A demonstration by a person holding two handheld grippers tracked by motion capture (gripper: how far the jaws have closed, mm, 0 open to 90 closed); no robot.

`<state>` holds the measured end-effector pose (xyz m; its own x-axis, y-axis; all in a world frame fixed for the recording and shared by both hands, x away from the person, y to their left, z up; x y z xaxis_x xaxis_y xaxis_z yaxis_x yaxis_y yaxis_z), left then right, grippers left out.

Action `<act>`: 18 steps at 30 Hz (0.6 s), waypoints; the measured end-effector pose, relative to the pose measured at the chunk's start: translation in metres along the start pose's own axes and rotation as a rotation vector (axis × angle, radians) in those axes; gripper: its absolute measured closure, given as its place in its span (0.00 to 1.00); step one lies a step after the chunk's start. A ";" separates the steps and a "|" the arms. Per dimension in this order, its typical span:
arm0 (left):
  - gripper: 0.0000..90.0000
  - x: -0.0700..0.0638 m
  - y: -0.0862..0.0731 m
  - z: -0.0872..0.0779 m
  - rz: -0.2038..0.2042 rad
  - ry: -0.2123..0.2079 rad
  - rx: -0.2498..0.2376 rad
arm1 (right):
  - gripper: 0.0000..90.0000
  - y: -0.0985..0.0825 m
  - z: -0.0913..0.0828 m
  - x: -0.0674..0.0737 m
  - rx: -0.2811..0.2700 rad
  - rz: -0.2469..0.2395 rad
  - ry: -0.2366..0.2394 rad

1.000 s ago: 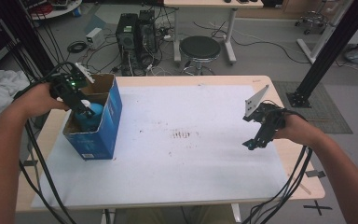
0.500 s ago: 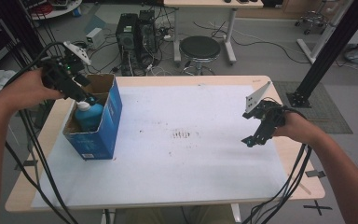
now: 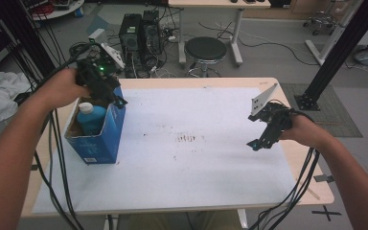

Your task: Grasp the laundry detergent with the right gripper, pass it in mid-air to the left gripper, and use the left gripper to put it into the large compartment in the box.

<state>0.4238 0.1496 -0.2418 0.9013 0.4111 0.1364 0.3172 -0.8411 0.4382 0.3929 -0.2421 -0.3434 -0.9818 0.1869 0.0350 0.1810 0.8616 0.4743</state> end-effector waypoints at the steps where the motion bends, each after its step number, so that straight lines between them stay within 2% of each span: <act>1: 0.27 -0.001 0.002 0.002 0.008 -0.003 0.001 | 0.02 0.001 0.000 0.000 -0.001 -0.002 -0.001; 4: 0.26 -0.004 0.014 0.012 0.043 -0.020 0.001 | 0.02 0.002 0.000 0.000 -0.005 -0.005 -0.002; 7: 0.26 -0.003 0.026 0.023 0.071 -0.016 -0.010 | 0.02 0.002 0.000 0.000 -0.004 0.001 -0.004; 9: 0.15 -0.002 0.034 0.031 0.080 -0.007 0.003 | 0.02 0.002 0.000 0.000 -0.007 0.005 -0.006; 13: 0.15 -0.005 0.048 0.042 0.130 -0.021 0.014 | 0.02 0.003 0.000 -0.001 -0.008 0.004 -0.003; 18: 0.14 -0.009 0.058 0.049 0.163 -0.025 0.019 | 0.02 0.004 0.000 0.000 -0.009 0.005 -0.001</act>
<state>0.4479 0.0799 -0.2609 0.9482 0.2600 0.1825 0.1713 -0.9024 0.3953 0.3940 -0.2390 -0.3420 -0.9808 0.1917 0.0369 0.1855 0.8563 0.4820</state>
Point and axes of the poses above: each handheld gripper's, and its own axes: z roughly forward along the jaws, y roughly out of its top, x roughly to its left, the point moved 6 cm from there along z, roughly forward along the jaws, and after that the axes turned 5 degrees about y, right-handed, at the moved point
